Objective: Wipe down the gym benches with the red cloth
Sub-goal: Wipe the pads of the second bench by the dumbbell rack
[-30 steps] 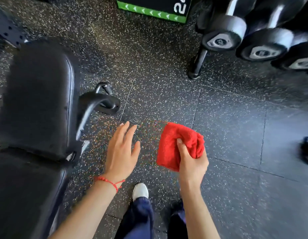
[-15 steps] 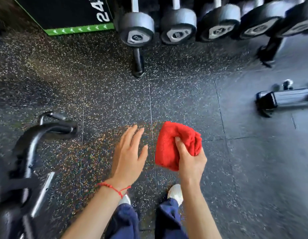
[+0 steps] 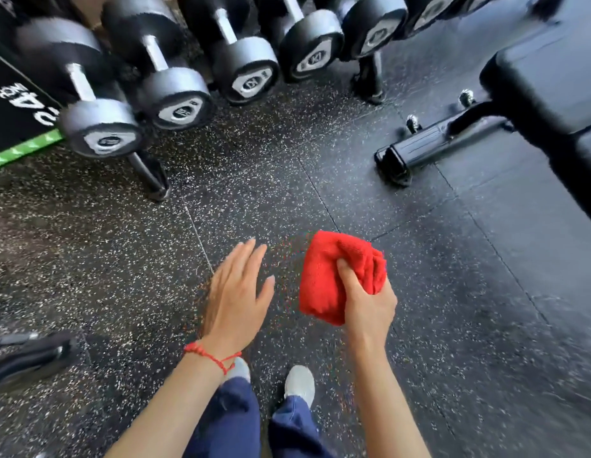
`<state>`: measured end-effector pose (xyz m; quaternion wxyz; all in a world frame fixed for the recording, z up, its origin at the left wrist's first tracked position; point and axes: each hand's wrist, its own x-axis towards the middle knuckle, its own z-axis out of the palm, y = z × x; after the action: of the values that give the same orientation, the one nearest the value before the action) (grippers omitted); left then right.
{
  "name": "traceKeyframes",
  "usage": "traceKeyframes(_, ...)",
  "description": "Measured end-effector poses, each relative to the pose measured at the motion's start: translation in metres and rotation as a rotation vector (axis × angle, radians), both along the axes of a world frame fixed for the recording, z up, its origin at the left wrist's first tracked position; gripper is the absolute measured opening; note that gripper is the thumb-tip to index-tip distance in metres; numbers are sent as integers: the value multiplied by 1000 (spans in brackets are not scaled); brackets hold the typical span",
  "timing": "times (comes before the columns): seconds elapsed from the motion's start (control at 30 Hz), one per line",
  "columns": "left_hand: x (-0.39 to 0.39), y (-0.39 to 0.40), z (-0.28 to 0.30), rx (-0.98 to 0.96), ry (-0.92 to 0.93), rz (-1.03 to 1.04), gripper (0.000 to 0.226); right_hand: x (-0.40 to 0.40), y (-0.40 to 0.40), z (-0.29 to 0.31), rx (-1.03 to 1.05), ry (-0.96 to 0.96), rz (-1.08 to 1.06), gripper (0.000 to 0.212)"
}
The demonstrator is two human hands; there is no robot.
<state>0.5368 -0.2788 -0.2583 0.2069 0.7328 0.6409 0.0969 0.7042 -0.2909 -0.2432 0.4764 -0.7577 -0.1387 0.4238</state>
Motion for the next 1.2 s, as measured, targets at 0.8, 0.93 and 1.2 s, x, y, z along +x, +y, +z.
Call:
traceKeyframes(0.8, 131, 237, -1, 172, 97, -754, 51, 127, 153, -3, 51, -61, -624, 19)
traceKeyframes(0.93, 168, 265, -2, 177, 76, -766, 50, 157, 169, -6, 42, -59, -700, 10)
traceKeyframes(1.2, 256, 310, -14, 193, 100, -822, 50, 232, 200, -19, 9, -12, -847, 17)
